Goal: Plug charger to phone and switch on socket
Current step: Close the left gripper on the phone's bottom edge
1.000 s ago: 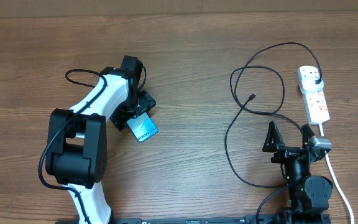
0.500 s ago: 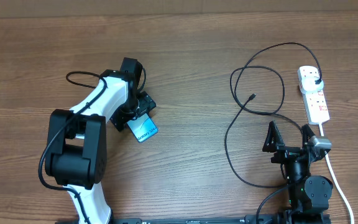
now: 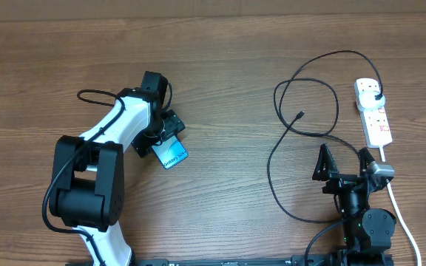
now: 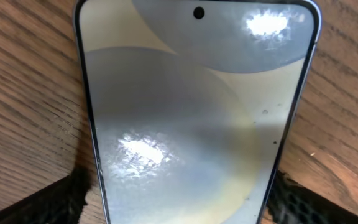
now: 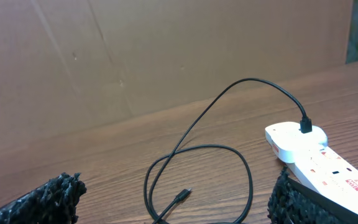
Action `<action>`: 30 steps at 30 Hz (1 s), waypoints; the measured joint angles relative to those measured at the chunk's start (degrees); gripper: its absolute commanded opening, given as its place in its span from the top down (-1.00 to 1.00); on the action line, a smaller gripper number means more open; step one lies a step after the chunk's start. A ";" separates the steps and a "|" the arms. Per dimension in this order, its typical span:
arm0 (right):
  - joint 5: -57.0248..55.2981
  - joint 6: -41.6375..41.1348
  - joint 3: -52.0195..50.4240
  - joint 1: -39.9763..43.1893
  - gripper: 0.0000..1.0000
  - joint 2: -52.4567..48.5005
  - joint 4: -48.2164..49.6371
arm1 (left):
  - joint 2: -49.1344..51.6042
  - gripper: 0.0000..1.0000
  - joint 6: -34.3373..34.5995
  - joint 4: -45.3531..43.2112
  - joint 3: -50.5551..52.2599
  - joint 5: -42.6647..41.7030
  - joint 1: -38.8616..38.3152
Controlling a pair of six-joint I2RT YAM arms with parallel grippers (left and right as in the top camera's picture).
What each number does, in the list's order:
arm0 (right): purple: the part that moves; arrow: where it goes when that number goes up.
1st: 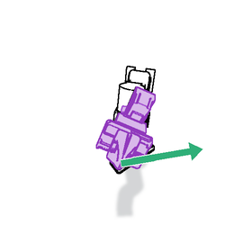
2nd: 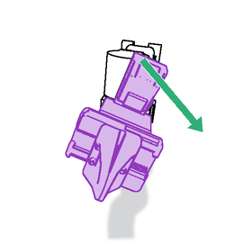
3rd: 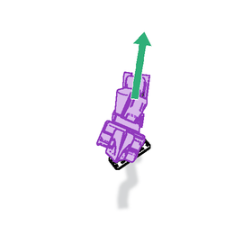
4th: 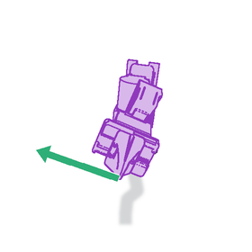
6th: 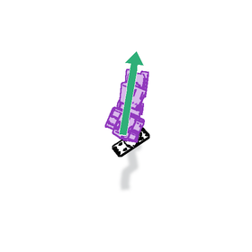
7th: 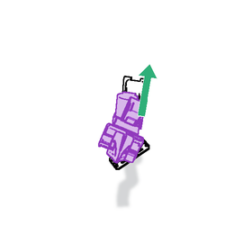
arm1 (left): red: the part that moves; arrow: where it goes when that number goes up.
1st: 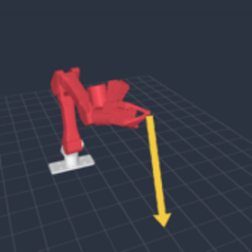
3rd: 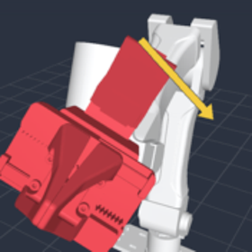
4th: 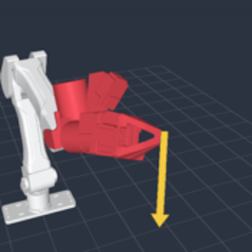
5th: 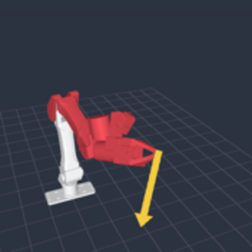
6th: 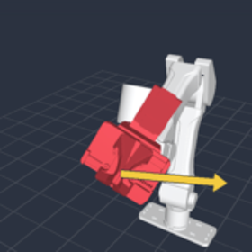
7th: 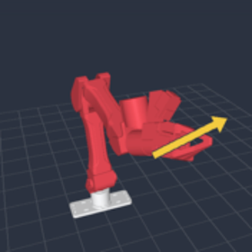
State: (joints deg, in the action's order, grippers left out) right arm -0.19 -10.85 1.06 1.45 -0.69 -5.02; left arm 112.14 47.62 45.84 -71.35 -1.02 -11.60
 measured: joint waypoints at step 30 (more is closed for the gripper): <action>0.00 -0.02 0.00 0.00 -1.00 0.00 -0.02 | 0.79 -0.54 -8.24 3.45 -1.75 -1.77 0.11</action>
State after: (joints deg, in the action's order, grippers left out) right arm -0.19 -10.87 1.06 1.45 -0.69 -5.04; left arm 112.92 39.38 49.30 -73.10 -2.79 -11.49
